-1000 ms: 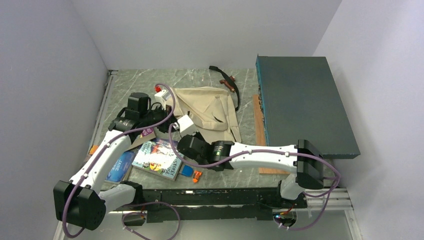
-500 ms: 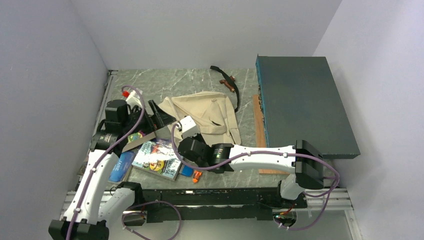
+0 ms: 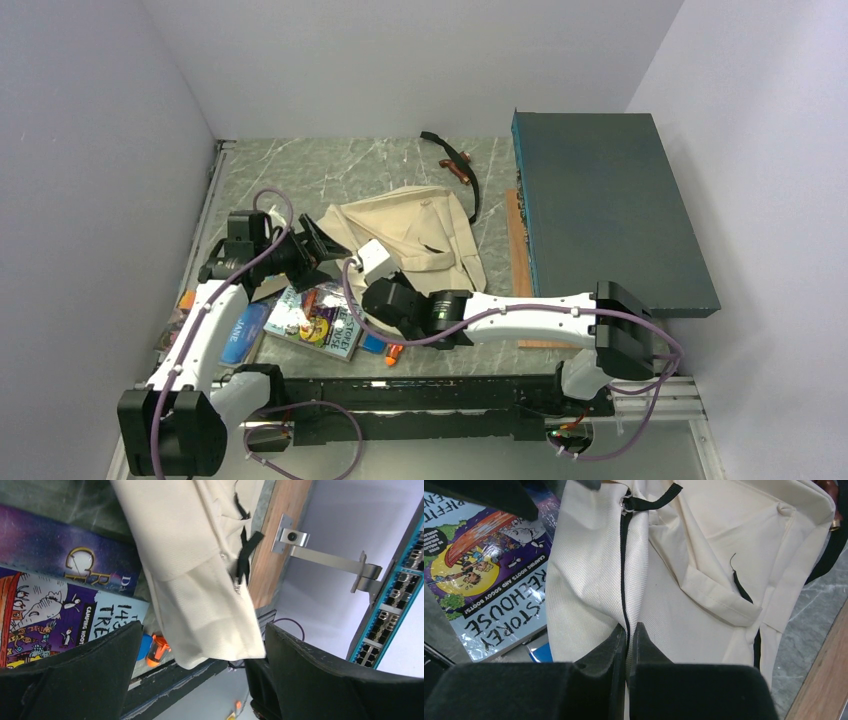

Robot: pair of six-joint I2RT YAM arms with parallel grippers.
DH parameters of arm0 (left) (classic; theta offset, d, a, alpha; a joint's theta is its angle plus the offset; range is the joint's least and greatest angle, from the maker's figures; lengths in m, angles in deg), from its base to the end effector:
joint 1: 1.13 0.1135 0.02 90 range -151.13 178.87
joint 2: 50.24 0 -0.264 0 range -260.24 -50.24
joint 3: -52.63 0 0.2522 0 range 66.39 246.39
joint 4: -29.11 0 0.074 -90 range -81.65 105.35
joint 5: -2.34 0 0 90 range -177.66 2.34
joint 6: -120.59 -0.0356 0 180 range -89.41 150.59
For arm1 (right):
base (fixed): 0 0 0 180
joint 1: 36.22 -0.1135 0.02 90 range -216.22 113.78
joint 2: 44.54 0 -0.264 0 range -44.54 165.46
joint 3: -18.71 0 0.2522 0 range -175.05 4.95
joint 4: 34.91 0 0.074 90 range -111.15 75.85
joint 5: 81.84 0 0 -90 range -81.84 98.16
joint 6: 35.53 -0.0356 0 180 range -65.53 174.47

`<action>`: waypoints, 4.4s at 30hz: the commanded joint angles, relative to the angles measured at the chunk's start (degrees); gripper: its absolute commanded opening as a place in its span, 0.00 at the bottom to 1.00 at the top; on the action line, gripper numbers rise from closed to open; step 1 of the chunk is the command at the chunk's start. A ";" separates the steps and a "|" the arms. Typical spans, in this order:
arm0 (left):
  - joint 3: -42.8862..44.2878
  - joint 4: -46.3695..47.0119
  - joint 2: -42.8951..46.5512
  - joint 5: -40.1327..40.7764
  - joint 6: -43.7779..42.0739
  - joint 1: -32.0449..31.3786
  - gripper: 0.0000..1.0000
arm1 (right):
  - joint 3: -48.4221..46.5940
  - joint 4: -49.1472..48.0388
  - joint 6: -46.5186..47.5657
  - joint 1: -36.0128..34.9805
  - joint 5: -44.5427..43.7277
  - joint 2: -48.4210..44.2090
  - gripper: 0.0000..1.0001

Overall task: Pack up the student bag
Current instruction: Unzip the student bag at the center of the board.

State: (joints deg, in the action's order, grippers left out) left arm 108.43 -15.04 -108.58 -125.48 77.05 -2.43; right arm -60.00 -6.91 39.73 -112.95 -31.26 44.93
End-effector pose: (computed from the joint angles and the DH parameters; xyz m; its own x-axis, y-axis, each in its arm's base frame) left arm 0.2029 -0.0264 0.2527 -0.8189 -0.5542 -0.1491 -0.2253 0.5494 -0.8046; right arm 0.1011 0.3301 0.2669 -0.3014 -0.4216 -0.8553 -0.5807 0.7926 -0.1861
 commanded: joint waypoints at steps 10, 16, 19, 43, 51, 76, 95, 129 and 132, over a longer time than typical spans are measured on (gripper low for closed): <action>7.29 11.81 -18.86 -5.63 -0.30 -0.03 0.70 | -2.38 -4.02 0.84 -0.53 5.04 -1.39 0.00; 8.44 24.83 -20.31 -10.85 -0.03 -0.18 0.28 | -6.86 -0.39 -2.49 -0.53 11.05 2.28 0.20; 7.66 31.02 -19.98 -15.65 -1.24 -0.18 0.09 | -10.29 4.48 -5.66 -0.53 11.45 3.15 0.36; -0.07 63.92 -14.45 -30.29 4.64 -3.52 0.00 | -21.24 13.85 -18.00 15.22 20.19 -3.78 0.69; -0.29 65.70 -14.95 -31.07 5.64 -4.06 0.00 | -14.98 8.57 -19.12 19.60 27.00 -6.87 0.60; -0.48 68.66 -15.67 -32.31 7.57 -4.71 0.00 | -4.64 -6.71 -16.81 23.82 41.02 -9.66 0.39; -0.47 69.59 -16.28 -32.57 8.38 -4.74 0.00 | 0.13 -8.44 -17.21 24.17 42.78 -12.48 0.36; -0.02 67.81 -18.40 -31.76 8.71 -4.68 0.00 | -0.87 -7.93 -10.57 22.68 50.24 -10.04 0.31; -0.12 68.54 -18.27 -31.91 9.20 -4.68 0.00 | -0.75 -7.91 -10.50 22.68 50.23 -9.83 0.31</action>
State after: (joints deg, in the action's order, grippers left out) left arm 107.23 49.98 -129.44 -155.21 86.82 -6.85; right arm -58.40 -13.05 28.97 -90.04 17.83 34.84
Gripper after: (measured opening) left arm 0.073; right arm 0.310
